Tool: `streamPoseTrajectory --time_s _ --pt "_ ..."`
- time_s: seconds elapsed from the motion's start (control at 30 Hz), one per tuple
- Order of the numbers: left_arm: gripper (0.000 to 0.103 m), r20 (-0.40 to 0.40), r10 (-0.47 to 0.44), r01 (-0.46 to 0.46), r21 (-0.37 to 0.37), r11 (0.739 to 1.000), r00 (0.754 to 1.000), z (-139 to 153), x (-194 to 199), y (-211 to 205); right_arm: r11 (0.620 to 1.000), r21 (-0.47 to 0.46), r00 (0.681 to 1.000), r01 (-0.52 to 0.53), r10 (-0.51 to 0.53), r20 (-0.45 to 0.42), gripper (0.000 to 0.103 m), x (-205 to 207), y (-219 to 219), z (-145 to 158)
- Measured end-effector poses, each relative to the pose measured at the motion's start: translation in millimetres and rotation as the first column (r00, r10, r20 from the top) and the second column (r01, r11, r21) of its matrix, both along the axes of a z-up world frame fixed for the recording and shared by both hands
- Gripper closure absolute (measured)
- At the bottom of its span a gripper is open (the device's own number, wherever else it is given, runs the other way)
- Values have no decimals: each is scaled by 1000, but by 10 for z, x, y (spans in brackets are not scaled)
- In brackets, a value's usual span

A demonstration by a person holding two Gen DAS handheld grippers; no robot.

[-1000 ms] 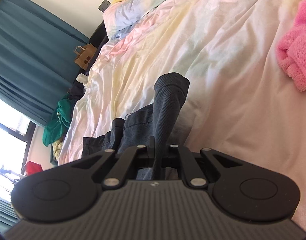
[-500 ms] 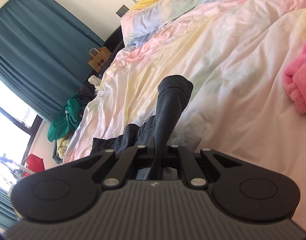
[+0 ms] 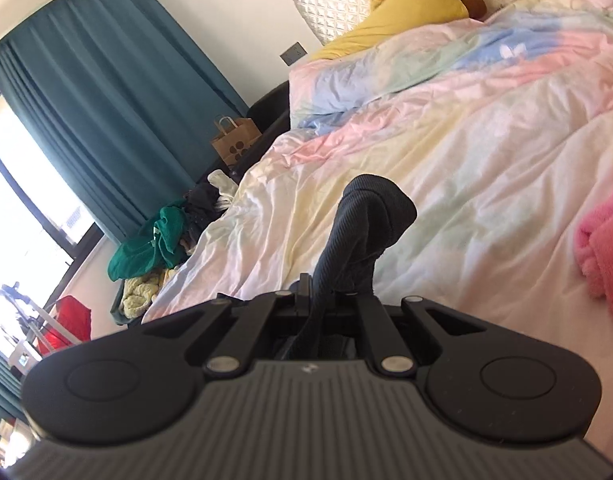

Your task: Fold clothes

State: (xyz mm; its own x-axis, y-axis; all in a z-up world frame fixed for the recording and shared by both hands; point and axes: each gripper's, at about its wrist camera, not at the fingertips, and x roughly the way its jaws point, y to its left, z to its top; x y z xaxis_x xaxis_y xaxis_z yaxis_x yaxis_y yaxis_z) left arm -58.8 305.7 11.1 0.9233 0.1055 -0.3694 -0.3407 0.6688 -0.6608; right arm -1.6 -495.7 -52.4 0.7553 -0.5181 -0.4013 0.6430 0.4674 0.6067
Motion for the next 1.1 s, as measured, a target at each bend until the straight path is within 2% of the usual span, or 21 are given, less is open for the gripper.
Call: streamPoseTrajectory --time_s 0.13,0.23,0.3,0.37,0.53,0.6,0.7,0.8,0.9,1.0,1.07,1.1 --pt "95 -1 -17 17 19 1000 1000 337 617 -20 997 -71 1000 -22 22 -9 98 479 -29 245" --pt "95 -24 -6 7 16 1000 1000 482 1199 -87 980 -195 999 -30 25 -28 98 1022 50 421" --pt "95 -40 1 -2 -6 1000 999 477 1654 -84 960 -276 998 -40 25 -59 98 1430 91 447" --pt "95 -57 4 -4 1 1000 998 428 2158 -77 943 -329 995 -52 20 -98 98 1842 97 409" --pt "95 -141 2 14 113 994 990 179 3405 -204 919 -383 978 -95 14 -208 98 2816 68 35" --pt "95 -186 0 27 145 989 983 8 3783 -267 907 -403 964 -122 11 -265 98 3151 60 -144" --pt "94 -259 -15 63 179 982 966 -275 4205 -311 905 -383 928 -187 34 -371 98 3448 57 -376" --pt "93 -306 -51 103 156 982 951 -481 4413 -243 902 -351 879 -250 59 -473 97 3730 55 -602" --pt "88 -325 -88 127 103 986 942 -501 4421 -150 904 -297 865 -308 136 -482 94 3772 24 -606" --pt "76 -282 -138 170 89 981 949 -347 4226 -85 906 -253 883 -339 213 -419 85 3591 -63 -470" --pt "61 -244 -158 186 96 978 957 -213 4029 -65 918 -224 906 -327 238 -349 64 3341 -138 -356" --pt "56 -229 -170 196 93 976 958 -147 3915 -66 929 -207 923 -307 237 -303 60 3178 -180 -308"
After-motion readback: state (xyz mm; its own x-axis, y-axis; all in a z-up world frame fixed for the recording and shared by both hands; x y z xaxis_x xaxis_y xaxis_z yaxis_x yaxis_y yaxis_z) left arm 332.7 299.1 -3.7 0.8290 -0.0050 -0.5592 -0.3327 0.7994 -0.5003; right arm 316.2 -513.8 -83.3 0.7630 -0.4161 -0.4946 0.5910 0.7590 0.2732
